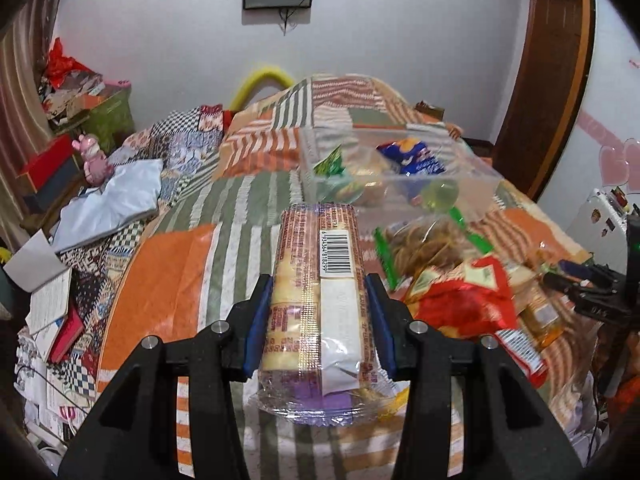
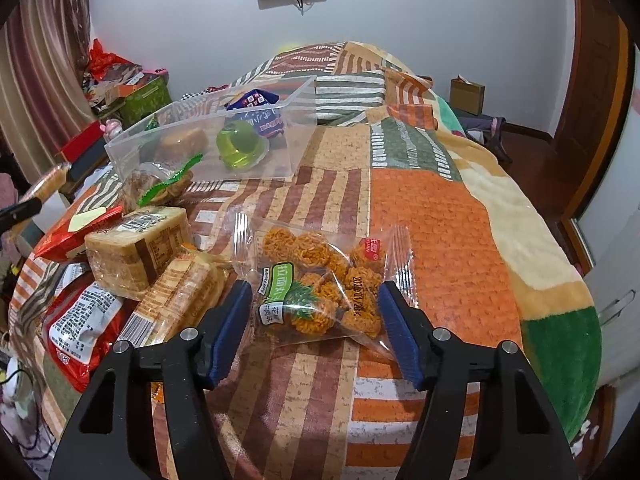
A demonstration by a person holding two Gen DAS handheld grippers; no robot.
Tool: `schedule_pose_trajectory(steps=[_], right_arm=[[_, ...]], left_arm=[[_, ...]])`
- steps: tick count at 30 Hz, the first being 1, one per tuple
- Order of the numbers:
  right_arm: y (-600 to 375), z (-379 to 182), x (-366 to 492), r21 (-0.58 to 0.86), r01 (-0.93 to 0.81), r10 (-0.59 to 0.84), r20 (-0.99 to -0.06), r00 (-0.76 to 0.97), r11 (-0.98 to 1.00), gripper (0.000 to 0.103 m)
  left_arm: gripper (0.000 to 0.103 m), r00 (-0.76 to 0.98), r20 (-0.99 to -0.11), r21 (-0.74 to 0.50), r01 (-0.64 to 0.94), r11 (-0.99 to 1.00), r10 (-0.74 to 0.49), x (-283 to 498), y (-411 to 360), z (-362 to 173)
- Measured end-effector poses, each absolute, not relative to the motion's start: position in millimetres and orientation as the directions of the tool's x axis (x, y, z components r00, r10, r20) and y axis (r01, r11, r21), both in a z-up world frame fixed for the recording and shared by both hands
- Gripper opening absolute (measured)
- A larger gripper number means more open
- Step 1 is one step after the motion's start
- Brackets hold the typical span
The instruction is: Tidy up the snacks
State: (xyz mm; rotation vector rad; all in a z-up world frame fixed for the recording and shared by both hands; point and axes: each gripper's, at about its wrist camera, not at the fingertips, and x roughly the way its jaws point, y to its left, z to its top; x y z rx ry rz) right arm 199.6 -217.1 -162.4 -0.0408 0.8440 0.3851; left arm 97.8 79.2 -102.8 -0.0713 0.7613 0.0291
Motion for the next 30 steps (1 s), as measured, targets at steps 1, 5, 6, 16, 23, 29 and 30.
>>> schedule_pose_trajectory(steps=[1,5,6,16,23,29,30], right_arm=[[-217,-162,199,0.116,-0.346,0.316,-0.733,0.603,0.931,0.061],[-219,-157,200,0.13,-0.341,0.325,-0.721,0.612,0.931,0.06],[-219,-155,200,0.132,-0.34,0.326,-0.718,0.615,0.931,0.06],[-210,-123,214,0.15,-0.365,0.369,-0.656,0.658,0.919,0.057],[-185,-104,232,0.161,-0.421,0.425,-0.609,0.67,0.893,0.054],[-162,-110,239,0.155,-0.477,0.46,-0.625,0.631,0.865,0.054],[-159,-111,239,0.158,-0.483,0.465,-0.628,0.624,0.861,0.054]], left_arm=[[0.045,0.726,-0.687,-0.055,-0.048,0.997,-0.003,99,77,-101],[0.045,0.735,-0.677,-0.057,-0.034,0.998,-0.014,108,71,-94],[0.045,0.737,-0.676,-0.058,-0.033,0.998,-0.015,109,70,-94],[0.045,0.752,-0.658,-0.07,-0.014,0.997,-0.036,135,63,-80],[0.045,0.761,-0.646,-0.088,-0.002,0.996,-0.055,157,60,-73],[0.045,0.751,-0.656,-0.102,0.004,0.995,-0.071,174,59,-79],[0.045,0.749,-0.659,-0.102,0.006,0.995,-0.072,176,58,-80]])
